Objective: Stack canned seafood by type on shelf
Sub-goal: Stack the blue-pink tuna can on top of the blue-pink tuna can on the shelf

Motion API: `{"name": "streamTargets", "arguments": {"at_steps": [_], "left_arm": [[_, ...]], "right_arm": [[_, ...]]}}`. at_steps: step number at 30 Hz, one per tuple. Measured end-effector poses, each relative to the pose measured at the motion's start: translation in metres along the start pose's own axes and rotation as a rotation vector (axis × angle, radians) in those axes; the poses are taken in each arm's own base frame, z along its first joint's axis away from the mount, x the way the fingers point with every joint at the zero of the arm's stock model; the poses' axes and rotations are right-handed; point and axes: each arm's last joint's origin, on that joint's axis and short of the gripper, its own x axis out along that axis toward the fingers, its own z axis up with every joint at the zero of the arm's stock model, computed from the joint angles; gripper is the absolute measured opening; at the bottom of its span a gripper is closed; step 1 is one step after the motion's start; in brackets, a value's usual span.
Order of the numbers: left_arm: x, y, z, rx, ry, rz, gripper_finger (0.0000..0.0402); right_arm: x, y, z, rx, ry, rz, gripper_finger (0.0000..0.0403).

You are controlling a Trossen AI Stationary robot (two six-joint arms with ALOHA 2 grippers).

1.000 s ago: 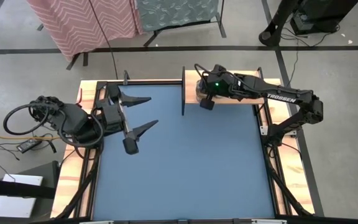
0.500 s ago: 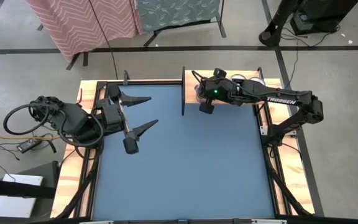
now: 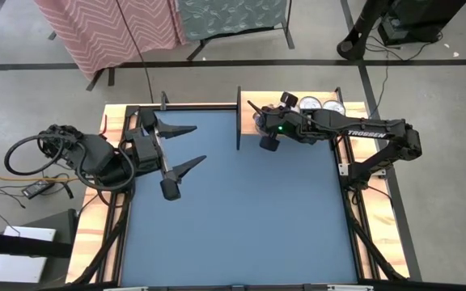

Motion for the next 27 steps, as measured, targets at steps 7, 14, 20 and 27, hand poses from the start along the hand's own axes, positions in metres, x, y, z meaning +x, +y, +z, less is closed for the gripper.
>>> {"name": "streamTargets", "arguments": {"at_steps": [7, 14, 20, 27], "left_arm": [[0.0, 0.0, 0.0, -0.005, 0.0, 0.0, 0.0312], [0.0, 0.0, 0.0, -0.014, -0.001, 0.0, 0.0312], [0.0, 0.0, 0.0, -0.023, -0.001, -0.001, 0.0312], [0.0, 0.0, 0.0, -0.023, -0.001, -0.001, 0.0312]], "right_arm": [[-0.002, 0.001, -0.006, 0.001, 0.051, 0.008, 0.0003], [-0.004, 0.003, -0.007, -0.032, 0.065, -0.01, 0.0003], [-0.005, 0.004, -0.009, -0.05, 0.08, -0.025, 0.0003], [-0.006, 0.005, -0.013, -0.044, 0.116, -0.041, 0.0003]]}}
